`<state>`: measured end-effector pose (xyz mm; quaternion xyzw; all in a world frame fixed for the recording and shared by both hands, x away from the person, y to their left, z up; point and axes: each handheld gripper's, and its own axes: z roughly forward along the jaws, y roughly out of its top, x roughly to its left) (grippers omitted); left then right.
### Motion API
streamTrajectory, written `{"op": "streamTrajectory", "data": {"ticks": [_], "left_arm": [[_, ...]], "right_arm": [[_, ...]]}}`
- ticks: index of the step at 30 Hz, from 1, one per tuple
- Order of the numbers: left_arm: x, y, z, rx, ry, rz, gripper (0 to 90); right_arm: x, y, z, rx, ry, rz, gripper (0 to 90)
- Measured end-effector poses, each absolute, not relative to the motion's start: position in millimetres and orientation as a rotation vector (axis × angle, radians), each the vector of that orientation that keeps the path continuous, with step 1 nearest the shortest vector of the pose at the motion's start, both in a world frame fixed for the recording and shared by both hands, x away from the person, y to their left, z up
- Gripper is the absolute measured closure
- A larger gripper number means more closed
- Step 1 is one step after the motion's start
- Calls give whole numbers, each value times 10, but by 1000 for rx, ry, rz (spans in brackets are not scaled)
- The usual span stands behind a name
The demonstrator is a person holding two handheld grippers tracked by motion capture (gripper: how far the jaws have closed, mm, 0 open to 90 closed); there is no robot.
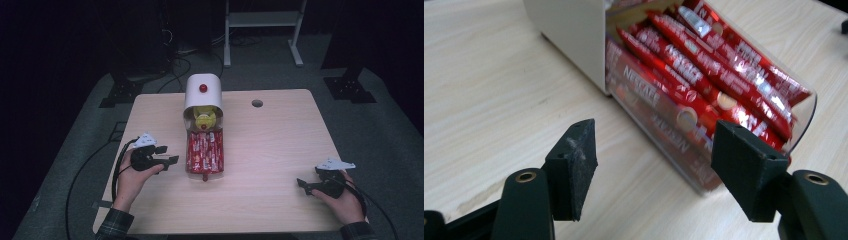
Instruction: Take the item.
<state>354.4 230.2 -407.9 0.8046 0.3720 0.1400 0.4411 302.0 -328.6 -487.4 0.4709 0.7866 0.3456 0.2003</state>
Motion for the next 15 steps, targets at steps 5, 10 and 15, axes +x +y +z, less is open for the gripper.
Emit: {"op": "streamTrajectory", "data": {"ticks": [5, 10, 15], "left_arm": [[3566, 2242, -4049, 2004, 908, 347, 349], [3579, 2209, -4019, 1997, 905, 351, 349], [3592, 2135, -3989, 1990, 891, 340, 347]], "right_arm": [[3020, -3286, -4874, 1316, 2198, 966, 117], [3020, -3286, -4874, 1316, 2198, 966, 117], [3020, -3286, -4874, 1316, 2198, 966, 117]]}}
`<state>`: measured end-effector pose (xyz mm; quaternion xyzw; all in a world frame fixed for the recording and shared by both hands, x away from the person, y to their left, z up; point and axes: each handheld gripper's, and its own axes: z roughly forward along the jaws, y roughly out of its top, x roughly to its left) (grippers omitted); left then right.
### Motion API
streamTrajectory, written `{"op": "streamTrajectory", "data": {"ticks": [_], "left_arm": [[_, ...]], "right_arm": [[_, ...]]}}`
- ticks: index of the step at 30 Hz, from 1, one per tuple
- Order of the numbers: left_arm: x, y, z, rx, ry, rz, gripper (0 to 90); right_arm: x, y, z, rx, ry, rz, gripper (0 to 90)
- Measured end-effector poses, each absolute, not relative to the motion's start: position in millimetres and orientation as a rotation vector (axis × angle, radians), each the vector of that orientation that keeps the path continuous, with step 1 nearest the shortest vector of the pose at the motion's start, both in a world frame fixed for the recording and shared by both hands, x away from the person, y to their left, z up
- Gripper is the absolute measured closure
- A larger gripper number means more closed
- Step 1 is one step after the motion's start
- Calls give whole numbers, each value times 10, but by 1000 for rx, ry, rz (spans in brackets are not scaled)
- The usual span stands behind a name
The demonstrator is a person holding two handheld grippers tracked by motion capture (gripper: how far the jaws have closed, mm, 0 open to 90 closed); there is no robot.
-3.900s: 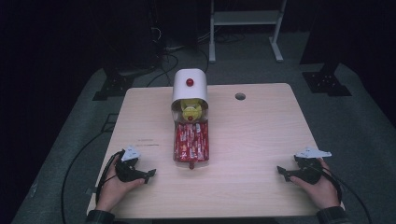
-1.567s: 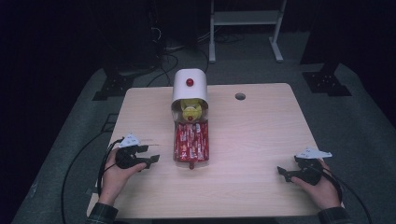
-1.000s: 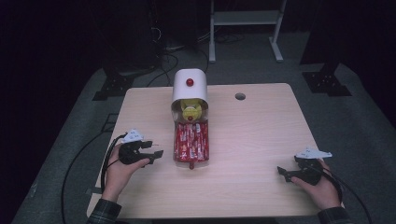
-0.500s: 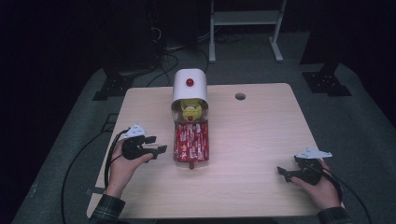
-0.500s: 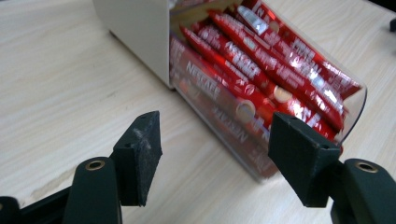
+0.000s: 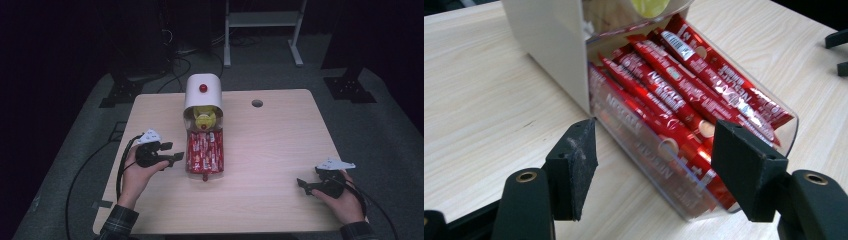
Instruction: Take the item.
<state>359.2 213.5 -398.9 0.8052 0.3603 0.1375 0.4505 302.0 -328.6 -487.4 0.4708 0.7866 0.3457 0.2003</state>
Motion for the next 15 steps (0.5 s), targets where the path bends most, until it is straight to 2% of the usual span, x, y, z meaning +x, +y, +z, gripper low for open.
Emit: {"op": "streamTrajectory", "data": {"ticks": [15], "left_arm": [[3671, 1846, -3937, 1995, 831, 317, 337]], "right_arm": [[3017, -3288, -4876, 1312, 2200, 971, 117]]}}
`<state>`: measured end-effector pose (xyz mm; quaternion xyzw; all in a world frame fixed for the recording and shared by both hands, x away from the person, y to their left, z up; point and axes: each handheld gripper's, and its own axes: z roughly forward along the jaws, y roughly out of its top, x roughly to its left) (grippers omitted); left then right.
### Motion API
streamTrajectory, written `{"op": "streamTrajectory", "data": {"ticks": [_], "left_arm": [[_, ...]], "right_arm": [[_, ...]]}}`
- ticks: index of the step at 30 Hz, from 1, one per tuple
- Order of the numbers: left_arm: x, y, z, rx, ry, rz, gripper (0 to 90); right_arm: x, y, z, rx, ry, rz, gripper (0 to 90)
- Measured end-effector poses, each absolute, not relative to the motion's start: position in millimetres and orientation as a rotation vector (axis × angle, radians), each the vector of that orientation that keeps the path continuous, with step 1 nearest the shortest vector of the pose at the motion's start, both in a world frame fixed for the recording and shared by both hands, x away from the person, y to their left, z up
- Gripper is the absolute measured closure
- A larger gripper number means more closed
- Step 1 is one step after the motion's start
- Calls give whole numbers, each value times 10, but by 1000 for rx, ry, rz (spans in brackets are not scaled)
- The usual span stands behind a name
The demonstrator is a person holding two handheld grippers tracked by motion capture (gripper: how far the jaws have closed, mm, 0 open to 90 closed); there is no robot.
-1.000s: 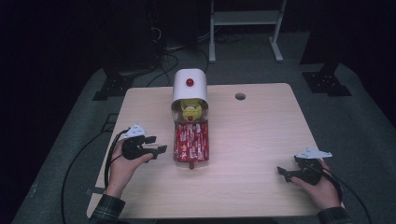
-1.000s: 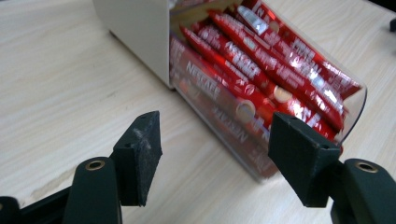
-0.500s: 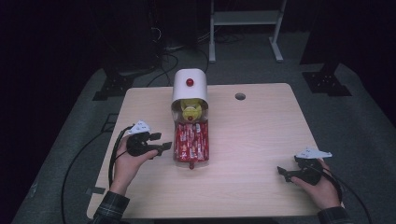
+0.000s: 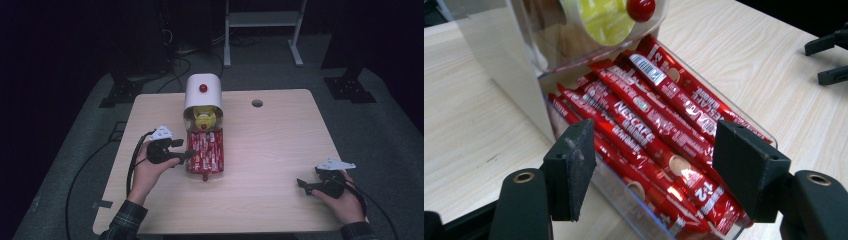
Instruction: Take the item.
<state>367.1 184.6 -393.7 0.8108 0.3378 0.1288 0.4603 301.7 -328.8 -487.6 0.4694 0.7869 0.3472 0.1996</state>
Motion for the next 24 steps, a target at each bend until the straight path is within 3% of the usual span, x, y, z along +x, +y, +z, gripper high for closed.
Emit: {"op": "streamTrajectory", "data": {"ticks": [24], "left_arm": [[3782, 1541, -4039, 2025, 834, 320, 337]], "right_arm": [[3017, -3288, -4876, 1311, 2201, 971, 117]]}}
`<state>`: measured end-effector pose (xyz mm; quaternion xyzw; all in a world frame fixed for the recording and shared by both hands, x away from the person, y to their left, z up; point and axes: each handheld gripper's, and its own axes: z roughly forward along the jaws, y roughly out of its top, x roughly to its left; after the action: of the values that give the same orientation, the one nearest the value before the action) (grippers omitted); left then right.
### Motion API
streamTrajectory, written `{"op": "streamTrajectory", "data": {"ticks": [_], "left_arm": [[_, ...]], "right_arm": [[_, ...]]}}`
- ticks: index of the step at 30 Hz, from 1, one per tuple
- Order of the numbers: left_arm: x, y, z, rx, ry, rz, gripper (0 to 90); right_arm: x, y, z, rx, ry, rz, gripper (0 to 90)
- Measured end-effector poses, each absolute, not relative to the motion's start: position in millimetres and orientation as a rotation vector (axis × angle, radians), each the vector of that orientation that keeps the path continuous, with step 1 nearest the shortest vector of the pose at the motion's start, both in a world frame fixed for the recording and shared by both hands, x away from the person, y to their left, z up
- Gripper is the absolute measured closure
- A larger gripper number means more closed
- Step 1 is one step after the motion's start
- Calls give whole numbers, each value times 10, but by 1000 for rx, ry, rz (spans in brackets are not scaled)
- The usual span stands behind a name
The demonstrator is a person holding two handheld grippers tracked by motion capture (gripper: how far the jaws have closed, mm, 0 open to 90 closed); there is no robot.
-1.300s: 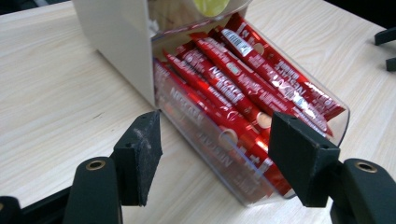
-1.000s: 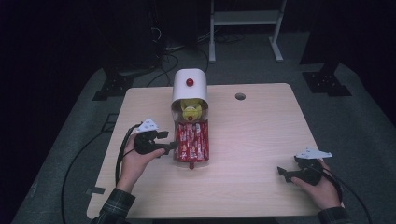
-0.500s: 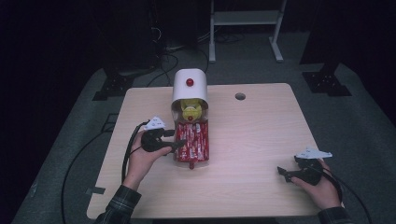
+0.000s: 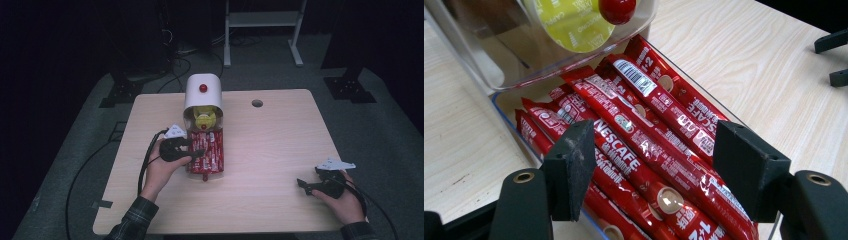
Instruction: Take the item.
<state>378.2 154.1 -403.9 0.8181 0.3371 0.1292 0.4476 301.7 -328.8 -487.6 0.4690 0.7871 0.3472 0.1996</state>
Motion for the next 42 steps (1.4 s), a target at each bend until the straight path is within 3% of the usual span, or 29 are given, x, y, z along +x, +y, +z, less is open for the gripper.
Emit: {"op": "streamTrajectory", "data": {"ticks": [21, 32, 42], "left_arm": [[3834, 1330, -4146, 2090, 825, 387, 371], [3807, 1332, -4189, 2092, 840, 459, 483], [3810, 1382, -4170, 2064, 848, 399, 658]], "right_arm": [[3017, -3288, -4876, 1311, 2201, 971, 116], [3017, -3288, -4875, 1311, 2201, 971, 116], [3017, -3289, -4876, 1310, 2201, 971, 117]]}}
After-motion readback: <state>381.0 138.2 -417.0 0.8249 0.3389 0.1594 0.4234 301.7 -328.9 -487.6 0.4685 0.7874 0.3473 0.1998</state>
